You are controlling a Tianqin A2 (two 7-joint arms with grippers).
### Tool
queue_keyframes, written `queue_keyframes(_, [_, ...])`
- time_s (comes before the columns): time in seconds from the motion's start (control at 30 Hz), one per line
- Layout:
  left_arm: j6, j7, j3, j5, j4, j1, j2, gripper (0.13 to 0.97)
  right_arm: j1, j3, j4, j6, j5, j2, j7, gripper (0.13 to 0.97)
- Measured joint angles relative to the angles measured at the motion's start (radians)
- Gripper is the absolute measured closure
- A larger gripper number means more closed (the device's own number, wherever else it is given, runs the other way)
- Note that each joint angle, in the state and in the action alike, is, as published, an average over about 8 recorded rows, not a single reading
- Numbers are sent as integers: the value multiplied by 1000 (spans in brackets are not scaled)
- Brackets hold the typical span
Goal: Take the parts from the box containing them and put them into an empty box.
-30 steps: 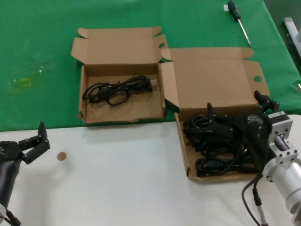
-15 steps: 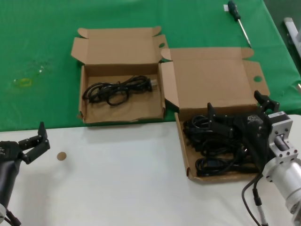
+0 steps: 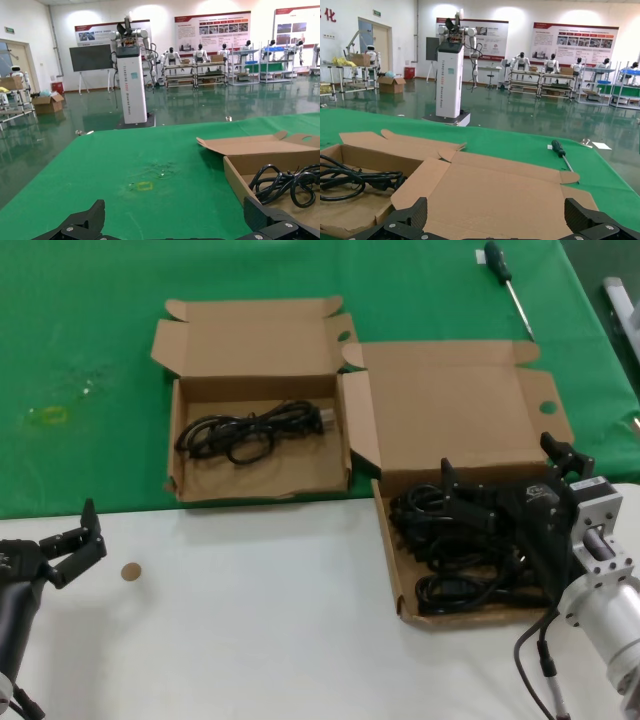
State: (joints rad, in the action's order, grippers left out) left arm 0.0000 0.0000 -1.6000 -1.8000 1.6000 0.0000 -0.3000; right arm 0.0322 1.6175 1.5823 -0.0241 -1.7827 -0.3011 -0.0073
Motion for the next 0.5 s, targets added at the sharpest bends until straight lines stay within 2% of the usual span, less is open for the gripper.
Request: queue_keyframes(0.5, [0, 0, 0, 0, 0, 0, 0, 132, 0, 0, 0, 0, 0, 0, 0, 129])
